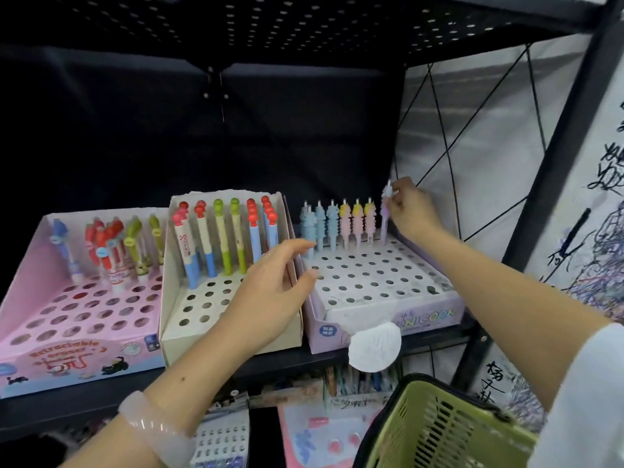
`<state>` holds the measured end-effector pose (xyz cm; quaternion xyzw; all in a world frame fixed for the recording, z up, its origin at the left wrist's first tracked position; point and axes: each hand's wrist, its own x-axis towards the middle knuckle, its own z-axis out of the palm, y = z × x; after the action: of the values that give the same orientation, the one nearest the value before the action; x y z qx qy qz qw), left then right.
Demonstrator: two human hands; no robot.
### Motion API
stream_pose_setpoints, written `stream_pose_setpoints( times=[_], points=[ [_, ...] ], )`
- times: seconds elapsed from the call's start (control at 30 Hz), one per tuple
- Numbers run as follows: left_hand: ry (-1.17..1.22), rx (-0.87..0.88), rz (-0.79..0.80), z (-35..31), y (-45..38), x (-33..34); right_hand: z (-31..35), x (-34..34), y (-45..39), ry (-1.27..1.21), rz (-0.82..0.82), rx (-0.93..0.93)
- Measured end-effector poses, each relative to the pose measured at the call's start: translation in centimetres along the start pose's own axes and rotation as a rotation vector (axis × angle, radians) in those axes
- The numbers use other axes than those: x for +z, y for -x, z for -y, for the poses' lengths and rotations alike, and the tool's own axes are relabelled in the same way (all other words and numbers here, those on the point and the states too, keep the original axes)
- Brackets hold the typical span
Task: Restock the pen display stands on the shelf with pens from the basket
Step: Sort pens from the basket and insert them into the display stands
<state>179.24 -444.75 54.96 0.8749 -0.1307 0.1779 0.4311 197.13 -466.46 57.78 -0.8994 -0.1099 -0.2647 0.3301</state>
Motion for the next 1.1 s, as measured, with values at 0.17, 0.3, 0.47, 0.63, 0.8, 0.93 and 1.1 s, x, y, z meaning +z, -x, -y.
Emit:
stream_pose_setpoints(
  times=[0.17,0.3,0.47,0.63,0.8,0.93,1.1],
  points=[
    [0.019,-0.011,0.013,0.6,0.1,0.2,-0.3,0.7,0.0,0.057,0.142,0.1],
    [0.031,0.006,0.014,0.5,0.4,0.0,-0.7,1.3,1.1,0.072,0.204,0.131],
    [0.046,0.0,0.014,0.0,1.2,0.2,-0.2,-0.8,2.7,-0.012,0.156,0.141],
    [0.109,0.008,0.037,-1.3,3.8,1.9,2.8,-5.9,8.2,-0.076,0.26,-0.005],
    [0.34,-0.013,0.134,-2.1,8.9,5.8,2.5,-9.4,18.1,-0.171,0.467,-0.105],
    [0.283,-0.019,0.249,-1.1,12.6,9.4,-3.2,-6.8,25.8,0.139,0.674,-0.035],
    [0.104,-0.04,0.397,1.5,16.2,12.1,-12.5,-1.6,34.8,0.536,1.085,0.251]
  ],
)
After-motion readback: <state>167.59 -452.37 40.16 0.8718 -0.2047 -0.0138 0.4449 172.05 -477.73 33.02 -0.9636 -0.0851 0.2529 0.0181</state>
